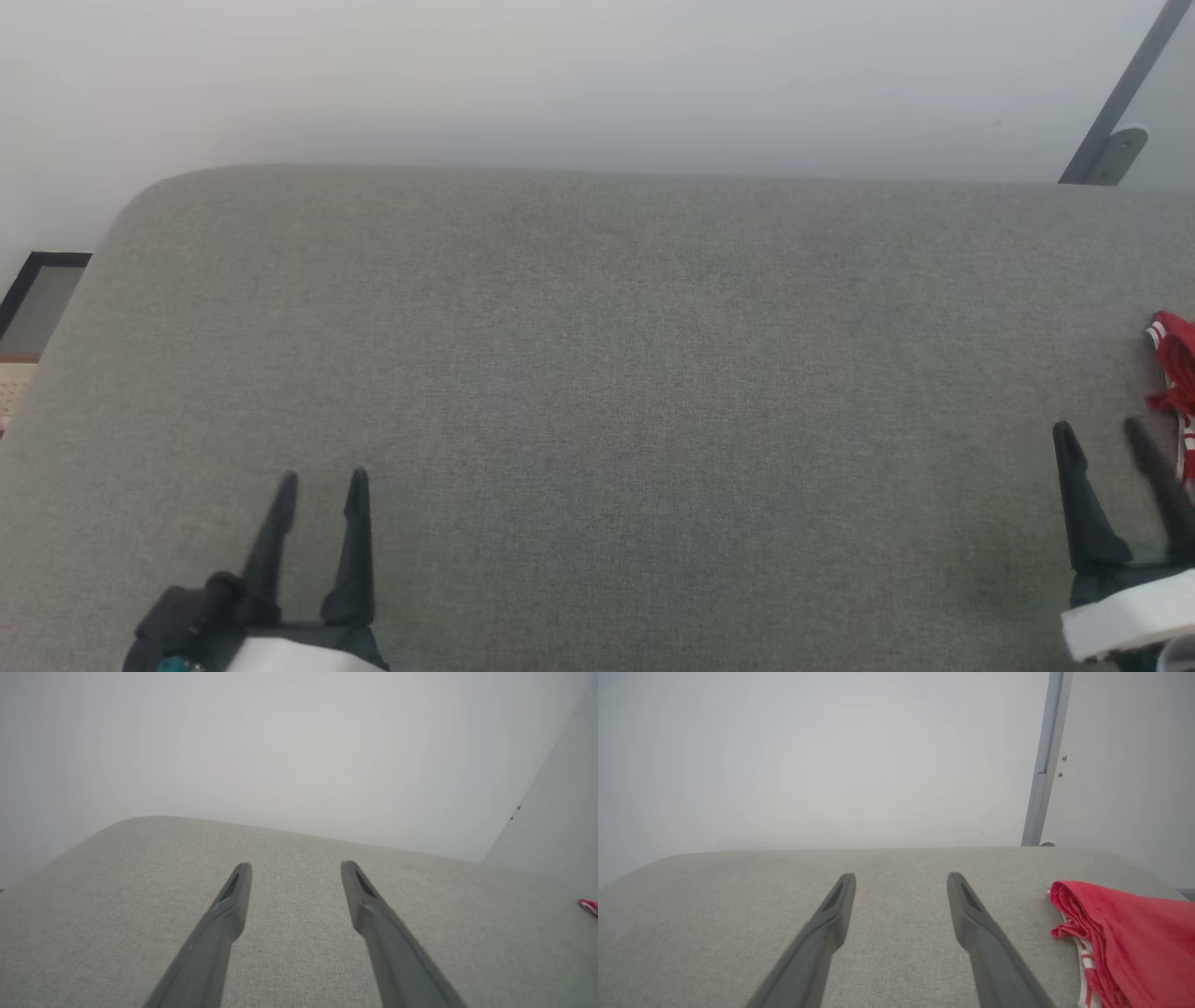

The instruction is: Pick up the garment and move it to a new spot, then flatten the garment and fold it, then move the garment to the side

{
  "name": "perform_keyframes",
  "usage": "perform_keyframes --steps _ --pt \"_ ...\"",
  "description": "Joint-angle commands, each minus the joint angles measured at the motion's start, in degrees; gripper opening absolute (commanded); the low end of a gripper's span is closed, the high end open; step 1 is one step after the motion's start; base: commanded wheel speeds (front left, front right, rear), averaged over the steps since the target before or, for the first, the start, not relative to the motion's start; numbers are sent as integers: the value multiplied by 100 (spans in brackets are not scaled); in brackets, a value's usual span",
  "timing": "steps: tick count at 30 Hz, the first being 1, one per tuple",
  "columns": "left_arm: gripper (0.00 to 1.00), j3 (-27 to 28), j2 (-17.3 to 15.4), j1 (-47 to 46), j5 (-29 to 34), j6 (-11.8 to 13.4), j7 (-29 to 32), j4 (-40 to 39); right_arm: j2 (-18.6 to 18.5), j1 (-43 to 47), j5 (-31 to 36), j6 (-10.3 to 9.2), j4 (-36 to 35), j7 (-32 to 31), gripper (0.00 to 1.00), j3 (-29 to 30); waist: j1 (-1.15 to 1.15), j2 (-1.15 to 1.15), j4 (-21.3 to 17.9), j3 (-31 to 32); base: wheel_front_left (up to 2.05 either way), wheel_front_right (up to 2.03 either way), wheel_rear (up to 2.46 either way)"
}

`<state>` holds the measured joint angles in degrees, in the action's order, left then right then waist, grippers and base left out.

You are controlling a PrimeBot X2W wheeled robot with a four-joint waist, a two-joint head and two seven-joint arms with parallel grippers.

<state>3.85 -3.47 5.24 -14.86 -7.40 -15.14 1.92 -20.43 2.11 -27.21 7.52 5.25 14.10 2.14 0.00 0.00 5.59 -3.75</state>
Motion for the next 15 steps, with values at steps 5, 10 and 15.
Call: perform_keyframes --steps 5,10,15 --pt "0 -22 53 78 -74 1 14 222 191 74 -66 0 215 -17 0 -55 0 0 -5 -1 0 0 0" --pt "0 -41 22 2 -653 8 133 271 293 12 -530 0 255 -154 0 -30 0 0 -27 14 0 0 0" --pt "0 -57 -6 -88 -1192 6 250 348 389 -57 -964 0 300 -283 0 -3 0 0 -50 28 0 0 0"
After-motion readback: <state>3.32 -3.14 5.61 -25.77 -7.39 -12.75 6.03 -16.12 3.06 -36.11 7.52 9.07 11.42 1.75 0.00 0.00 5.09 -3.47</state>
